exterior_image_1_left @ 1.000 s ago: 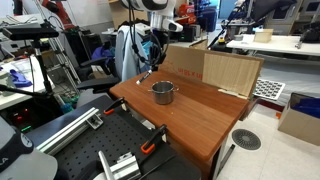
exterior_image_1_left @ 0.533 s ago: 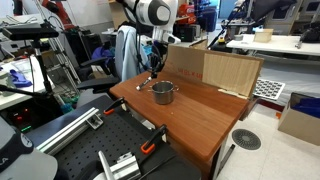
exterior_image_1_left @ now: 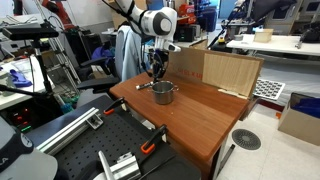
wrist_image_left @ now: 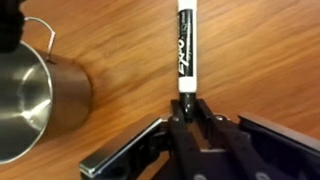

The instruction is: Pick up the marker from the cup and put it on the table

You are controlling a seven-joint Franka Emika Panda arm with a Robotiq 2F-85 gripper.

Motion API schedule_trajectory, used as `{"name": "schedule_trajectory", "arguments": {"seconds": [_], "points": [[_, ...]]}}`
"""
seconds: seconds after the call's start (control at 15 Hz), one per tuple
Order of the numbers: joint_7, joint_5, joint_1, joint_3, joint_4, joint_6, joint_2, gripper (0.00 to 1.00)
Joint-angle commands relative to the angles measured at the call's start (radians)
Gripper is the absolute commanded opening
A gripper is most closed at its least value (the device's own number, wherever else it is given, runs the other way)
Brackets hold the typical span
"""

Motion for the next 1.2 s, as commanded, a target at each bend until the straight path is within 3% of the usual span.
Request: {"name": "schedule_trajectory", "arguments": {"seconds": [0.0,0.53,1.13], "points": [[0.050,-0.047,0.038,-0.032,0.092,-0.079,0.058,0.47],[0.042,-0.075,0.040,-0.030,0.114,-0.098,0.064,1.00],[-0.015,-0.070,0.031,-0.014,-0.029,0.022,-0.086,1.00]]}}
